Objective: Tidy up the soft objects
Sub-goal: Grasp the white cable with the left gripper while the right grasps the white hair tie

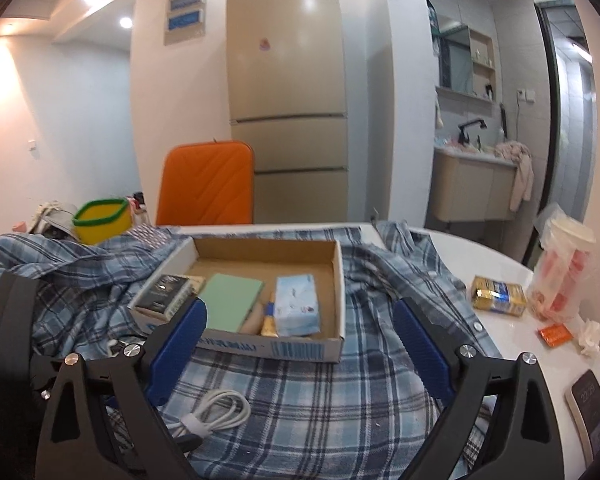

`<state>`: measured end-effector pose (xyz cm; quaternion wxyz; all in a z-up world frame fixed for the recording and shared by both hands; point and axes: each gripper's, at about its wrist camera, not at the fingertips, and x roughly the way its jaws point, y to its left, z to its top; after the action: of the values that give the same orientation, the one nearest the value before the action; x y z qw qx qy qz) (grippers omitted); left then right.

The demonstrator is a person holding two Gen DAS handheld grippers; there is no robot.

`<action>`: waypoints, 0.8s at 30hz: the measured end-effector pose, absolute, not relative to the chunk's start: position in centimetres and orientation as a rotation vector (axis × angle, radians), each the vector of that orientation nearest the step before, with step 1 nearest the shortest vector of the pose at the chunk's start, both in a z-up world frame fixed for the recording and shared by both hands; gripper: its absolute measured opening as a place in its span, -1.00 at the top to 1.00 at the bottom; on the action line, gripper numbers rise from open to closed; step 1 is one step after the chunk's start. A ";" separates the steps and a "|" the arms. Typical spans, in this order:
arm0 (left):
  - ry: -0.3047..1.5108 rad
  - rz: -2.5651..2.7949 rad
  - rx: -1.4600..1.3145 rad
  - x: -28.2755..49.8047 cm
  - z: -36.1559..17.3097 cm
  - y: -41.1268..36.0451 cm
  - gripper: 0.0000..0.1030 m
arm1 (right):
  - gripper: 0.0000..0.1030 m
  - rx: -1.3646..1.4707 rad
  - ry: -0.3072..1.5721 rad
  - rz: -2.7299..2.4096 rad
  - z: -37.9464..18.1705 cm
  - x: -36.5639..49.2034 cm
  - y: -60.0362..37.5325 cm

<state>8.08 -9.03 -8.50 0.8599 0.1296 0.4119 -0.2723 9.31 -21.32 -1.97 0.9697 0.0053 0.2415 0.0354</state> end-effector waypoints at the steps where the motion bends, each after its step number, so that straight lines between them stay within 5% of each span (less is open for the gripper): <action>1: 0.867 -0.578 0.280 8.0 -8.6 -9.2 0.23 | -0.87 0.009 0.498 0.056 -2.1 9.5 -21.4; 7: 0.966 -0.641 0.290 8.0 -9.7 -9.7 0.43 | -0.86 0.041 0.544 0.043 -2.6 10.2 -22.2; 9: 0.961 -0.642 0.275 8.1 -9.6 -9.5 0.80 | -0.86 0.043 0.545 0.042 -2.6 10.2 -22.2; 24: 0.479 -0.155 -0.066 6.8 -2.9 0.2 0.83 | -0.85 0.059 0.589 0.294 -1.7 10.7 -18.9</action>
<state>6.77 0.21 -2.93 0.9679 -0.0327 0.2370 -0.0765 10.66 -18.87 -1.66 0.9459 0.0290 0.2893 0.1443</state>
